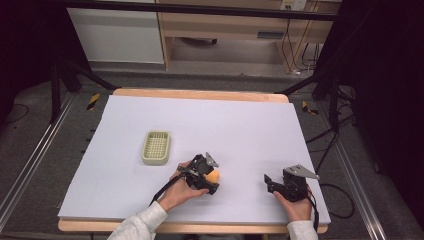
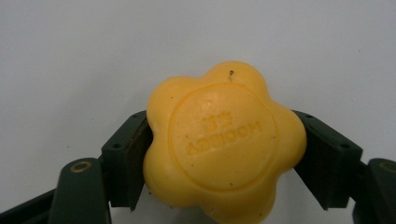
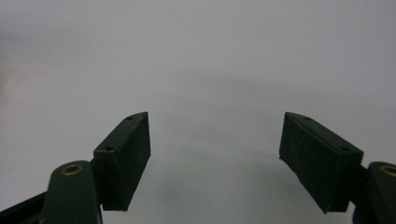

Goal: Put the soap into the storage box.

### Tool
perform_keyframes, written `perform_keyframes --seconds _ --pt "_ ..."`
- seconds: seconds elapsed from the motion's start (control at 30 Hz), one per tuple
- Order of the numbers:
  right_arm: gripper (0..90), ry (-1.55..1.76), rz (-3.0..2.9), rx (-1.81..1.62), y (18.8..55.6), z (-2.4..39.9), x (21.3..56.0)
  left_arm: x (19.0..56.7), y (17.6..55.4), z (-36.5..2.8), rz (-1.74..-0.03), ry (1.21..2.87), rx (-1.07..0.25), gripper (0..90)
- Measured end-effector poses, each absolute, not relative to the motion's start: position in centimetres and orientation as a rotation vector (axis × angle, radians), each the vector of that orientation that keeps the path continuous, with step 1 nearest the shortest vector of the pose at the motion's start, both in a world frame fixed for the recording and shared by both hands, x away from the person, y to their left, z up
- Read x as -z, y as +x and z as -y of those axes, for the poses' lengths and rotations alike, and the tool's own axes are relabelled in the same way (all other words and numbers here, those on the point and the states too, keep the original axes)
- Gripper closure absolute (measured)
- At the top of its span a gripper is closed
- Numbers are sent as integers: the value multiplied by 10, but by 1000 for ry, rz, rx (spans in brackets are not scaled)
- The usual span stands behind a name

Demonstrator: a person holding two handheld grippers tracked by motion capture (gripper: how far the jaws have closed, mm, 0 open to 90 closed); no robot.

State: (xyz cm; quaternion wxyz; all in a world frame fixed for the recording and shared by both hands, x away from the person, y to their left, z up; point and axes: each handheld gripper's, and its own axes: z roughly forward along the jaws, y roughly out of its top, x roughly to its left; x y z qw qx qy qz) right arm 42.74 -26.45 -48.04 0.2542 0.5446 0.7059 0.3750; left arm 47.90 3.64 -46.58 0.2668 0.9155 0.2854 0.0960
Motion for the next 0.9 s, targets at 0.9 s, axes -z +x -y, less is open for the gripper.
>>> perform_keyframes --seconds 0.9 --pt "251 1478 -1914 -1022 427 266 480 462 478 -40 -810 2452 -287 266"
